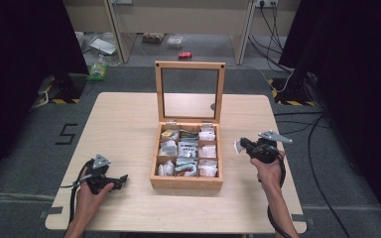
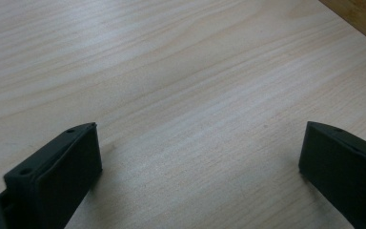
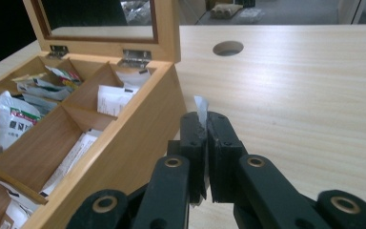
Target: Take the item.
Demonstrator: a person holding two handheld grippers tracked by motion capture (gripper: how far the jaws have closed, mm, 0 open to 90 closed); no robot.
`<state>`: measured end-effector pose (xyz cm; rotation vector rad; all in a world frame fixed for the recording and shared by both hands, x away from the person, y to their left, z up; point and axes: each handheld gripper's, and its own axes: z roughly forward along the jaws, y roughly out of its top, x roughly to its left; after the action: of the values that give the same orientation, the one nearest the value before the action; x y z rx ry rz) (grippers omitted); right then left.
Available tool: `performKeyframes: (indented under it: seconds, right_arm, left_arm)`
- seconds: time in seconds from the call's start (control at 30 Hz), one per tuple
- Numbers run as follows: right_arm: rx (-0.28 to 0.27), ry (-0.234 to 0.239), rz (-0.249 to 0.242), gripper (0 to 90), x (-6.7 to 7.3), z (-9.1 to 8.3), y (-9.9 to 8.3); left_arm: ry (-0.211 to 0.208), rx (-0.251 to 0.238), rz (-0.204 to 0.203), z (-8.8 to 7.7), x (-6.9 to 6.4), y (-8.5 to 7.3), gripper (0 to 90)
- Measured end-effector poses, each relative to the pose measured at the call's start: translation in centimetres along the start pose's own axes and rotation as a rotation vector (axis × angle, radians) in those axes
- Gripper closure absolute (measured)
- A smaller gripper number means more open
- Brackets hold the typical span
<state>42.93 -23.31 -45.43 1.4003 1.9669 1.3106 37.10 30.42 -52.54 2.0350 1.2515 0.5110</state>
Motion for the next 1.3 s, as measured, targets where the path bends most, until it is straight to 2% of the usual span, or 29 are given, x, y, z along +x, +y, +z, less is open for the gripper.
performKeyframes:
  seconds: [0.37, 0.83, 1.3]
  right_arm:
    - [0.037, 0.013, -0.011, 86.4, 0.6, 1.1, -0.7]
    - [0.077, 0.018, 0.001, 86.1, 0.7, 2.0, -1.6]
    - [0.114, 0.018, -0.019, 85.5, 1.1, 3.0, -2.4]
  left_arm:
    - [0.000, 0.000, 0.000, 0.0, 0.0, 0.0, 0.0]
    - [0.000, 0.000, 0.000, 0.0, 0.0, 0.0, 0.0]
    - [0.000, 0.000, 0.000, 0.0, 0.0, 0.0, 0.0]
